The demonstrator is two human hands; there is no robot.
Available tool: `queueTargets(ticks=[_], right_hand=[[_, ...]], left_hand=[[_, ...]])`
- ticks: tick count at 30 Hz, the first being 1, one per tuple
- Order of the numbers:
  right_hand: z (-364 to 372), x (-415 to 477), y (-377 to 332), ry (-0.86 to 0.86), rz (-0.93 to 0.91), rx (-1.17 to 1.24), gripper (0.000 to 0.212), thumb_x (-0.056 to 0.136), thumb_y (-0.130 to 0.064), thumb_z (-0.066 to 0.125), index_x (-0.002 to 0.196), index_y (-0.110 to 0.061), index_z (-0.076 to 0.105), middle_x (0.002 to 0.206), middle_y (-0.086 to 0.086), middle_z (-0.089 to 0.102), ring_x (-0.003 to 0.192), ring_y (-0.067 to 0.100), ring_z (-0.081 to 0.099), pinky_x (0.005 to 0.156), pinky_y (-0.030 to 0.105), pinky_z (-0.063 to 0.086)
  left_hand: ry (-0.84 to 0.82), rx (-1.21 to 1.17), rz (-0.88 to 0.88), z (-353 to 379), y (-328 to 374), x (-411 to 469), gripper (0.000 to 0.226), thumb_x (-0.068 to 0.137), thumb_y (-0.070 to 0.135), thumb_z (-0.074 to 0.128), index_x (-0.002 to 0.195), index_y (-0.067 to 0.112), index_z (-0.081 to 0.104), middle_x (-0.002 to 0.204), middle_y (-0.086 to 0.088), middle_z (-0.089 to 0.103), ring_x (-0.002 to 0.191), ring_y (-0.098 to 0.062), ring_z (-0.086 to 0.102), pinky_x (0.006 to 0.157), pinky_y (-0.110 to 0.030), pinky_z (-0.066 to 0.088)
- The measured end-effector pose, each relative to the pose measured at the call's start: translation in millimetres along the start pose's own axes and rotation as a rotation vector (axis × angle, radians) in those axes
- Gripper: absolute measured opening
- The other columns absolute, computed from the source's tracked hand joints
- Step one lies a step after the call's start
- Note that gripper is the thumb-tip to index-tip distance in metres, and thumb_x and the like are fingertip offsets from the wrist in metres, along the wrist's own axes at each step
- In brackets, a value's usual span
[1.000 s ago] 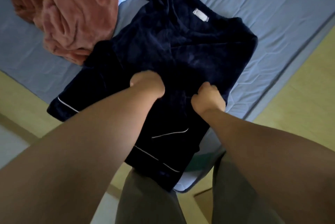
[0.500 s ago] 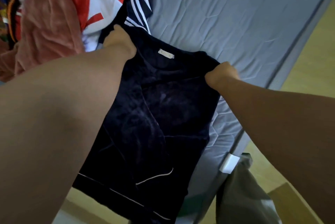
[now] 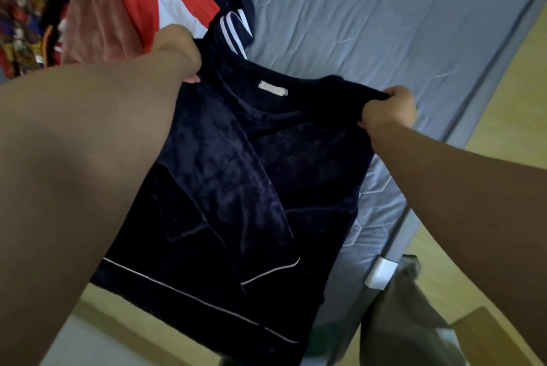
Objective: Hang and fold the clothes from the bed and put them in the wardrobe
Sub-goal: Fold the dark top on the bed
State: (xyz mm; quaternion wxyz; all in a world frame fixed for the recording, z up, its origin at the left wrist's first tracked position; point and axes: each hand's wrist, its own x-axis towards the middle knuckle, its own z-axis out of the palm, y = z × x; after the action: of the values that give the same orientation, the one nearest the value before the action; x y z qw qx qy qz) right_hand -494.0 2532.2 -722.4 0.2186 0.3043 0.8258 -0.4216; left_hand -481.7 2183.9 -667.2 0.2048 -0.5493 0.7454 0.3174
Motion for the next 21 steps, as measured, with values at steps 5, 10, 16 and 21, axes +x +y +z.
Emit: queueTargets(ticks=[5, 10, 16, 21], right_hand=[[-10, -48, 14, 0.06, -0.134, -0.089, 0.025, 0.079, -0.004, 0.049, 0.098, -0.019, 0.055, 0.087, -0.001, 0.057, 0.079, 0.021, 0.056, 0.068, 0.023, 0.046], [-27, -146, 43, 0.005, -0.263, -0.019, 0.021, 0.079, -0.007, 0.056, 0.081, -0.027, 0.049, 0.069, -0.012, 0.053, 0.058, 0.0, 0.054, 0.046, 0.011, 0.035], [-25, -272, 119, -0.495, -0.302, -0.43, 0.029, 0.075, -0.01, 0.056, 0.092, -0.033, 0.049, 0.083, -0.009, 0.06, 0.069, 0.018, 0.058, 0.056, 0.03, 0.045], [-11, -327, 195, -0.801, -0.526, -0.799, 0.029, 0.086, -0.017, 0.06, 0.107, -0.031, 0.046, 0.103, -0.008, 0.053, 0.091, 0.017, 0.053, 0.062, 0.03, 0.041]], left_hand=[[0.022, -0.11, 0.091, -11, -17, -37, 0.023, 0.099, 0.007, 0.048, 0.083, 0.022, 0.056, 0.126, -0.013, 0.066, 0.097, -0.023, 0.07, 0.074, -0.032, 0.062], [-0.007, -0.663, -0.13, -31, -89, -70, 0.039, 0.098, 0.03, 0.048, 0.134, 0.016, 0.059, 0.124, -0.007, 0.067, 0.081, -0.026, 0.07, 0.058, -0.032, 0.06], [-0.003, -0.917, -0.221, -51, -228, -98, 0.005, 0.096, 0.016, 0.06, 0.096, 0.019, 0.064, 0.102, -0.005, 0.07, 0.073, -0.014, 0.073, 0.062, -0.027, 0.059], [0.187, -0.811, -0.298, -52, -340, -113, 0.041, 0.076, -0.013, 0.06, 0.083, 0.026, 0.056, 0.117, -0.009, 0.064, 0.106, -0.03, 0.063, 0.079, -0.044, 0.06]])
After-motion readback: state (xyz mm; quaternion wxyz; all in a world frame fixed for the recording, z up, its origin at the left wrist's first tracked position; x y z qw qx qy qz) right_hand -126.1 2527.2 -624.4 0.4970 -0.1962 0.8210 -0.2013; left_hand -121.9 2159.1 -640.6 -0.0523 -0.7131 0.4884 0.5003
